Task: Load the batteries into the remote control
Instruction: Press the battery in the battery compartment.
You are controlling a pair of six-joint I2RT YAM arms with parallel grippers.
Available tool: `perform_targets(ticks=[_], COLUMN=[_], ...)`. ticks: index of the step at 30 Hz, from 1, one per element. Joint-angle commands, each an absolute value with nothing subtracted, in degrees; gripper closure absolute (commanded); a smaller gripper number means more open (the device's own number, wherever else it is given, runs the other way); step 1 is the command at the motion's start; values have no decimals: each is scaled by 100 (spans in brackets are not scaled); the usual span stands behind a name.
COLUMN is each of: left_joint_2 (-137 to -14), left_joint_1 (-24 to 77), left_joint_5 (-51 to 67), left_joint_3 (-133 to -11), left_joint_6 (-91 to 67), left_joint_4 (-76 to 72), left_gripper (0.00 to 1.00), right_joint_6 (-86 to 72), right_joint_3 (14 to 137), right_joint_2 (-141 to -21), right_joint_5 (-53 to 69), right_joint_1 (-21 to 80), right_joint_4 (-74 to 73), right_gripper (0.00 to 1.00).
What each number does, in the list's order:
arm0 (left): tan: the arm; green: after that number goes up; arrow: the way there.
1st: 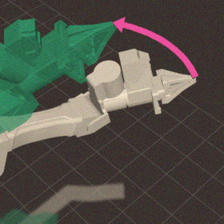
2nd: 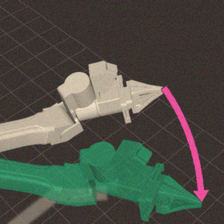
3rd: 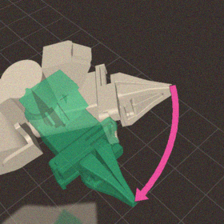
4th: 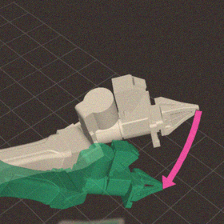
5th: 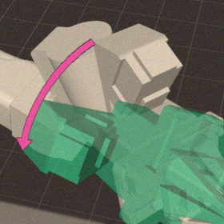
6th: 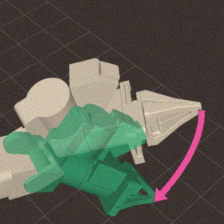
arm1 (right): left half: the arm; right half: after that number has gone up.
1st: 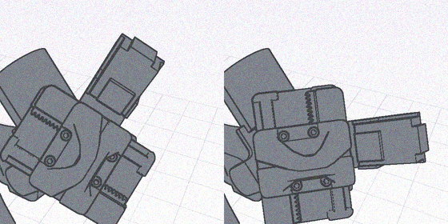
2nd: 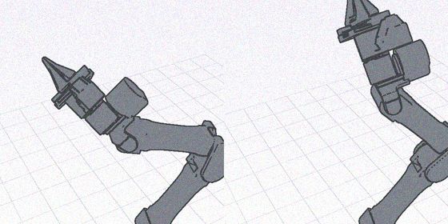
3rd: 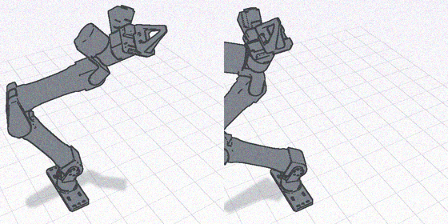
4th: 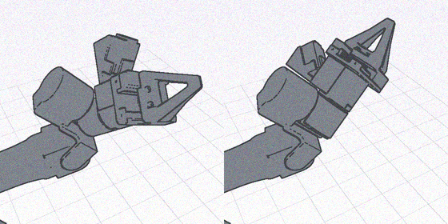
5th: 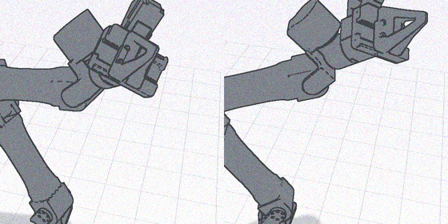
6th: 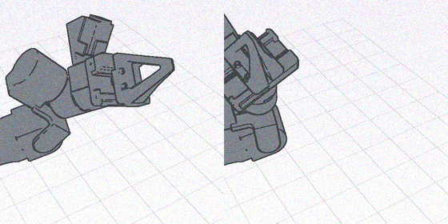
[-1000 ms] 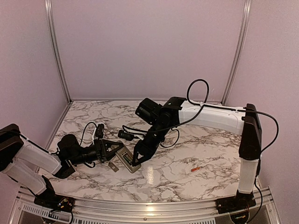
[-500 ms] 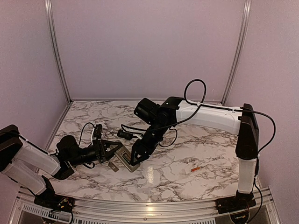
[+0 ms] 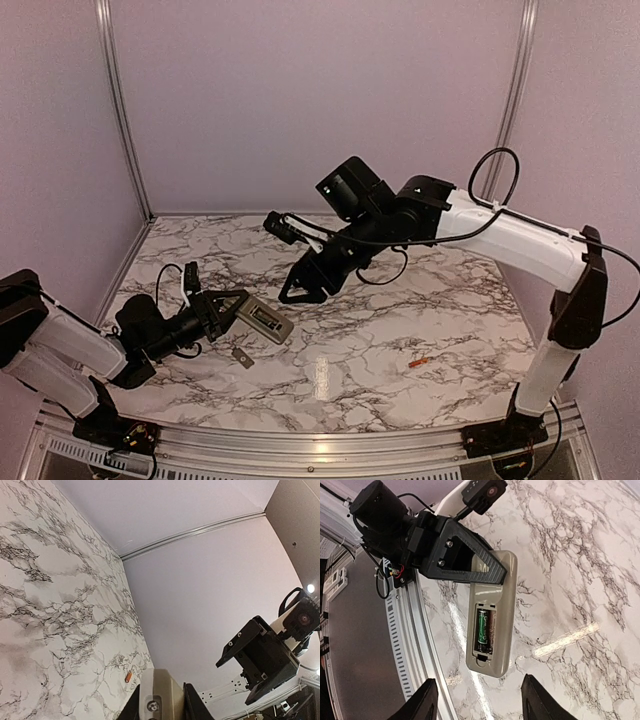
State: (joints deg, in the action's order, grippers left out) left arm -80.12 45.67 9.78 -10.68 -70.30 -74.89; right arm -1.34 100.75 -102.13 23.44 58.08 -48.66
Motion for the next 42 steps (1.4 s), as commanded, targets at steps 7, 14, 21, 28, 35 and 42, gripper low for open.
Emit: perform_targets(ticks=[7, 14, 21, 28, 35, 42], left_joint_2=[-7426, -6502, -6428, -6635, -6659, -6780], left_joint_1=[4587, 4603, 4614, 4623, 4654, 4733], left_joint_5=[-236, -619, -625, -616, -602, -616], left_joint_3=[-1043, -1154, -1117, -1116, -1164, -1265], left_joint_6=[-7119, -7076, -7230, -7400, -7439, -7475], left_joint_4=[-8430, -7077, -6968, -7100, -7058, -7010], left_gripper=[100, 100, 100, 100, 100, 100], right_joint_6=[-138, -17, 191, 371, 580, 718], right_joint_3=[11122, 11767, 11995, 12081, 12251, 12358], right_joint_2=[-10937, -11508, -11610, -11646, -11855, -12001], right_joint_5=[559, -388, -712, -1007, -1045, -1098], right_joint_1=[6533, 6837, 6917, 6979, 7037, 7049], right_joint_4=[-5338, -5627, -5621, -5531, -5477, -5529], right_gripper=[50, 49, 48, 46, 46, 49])
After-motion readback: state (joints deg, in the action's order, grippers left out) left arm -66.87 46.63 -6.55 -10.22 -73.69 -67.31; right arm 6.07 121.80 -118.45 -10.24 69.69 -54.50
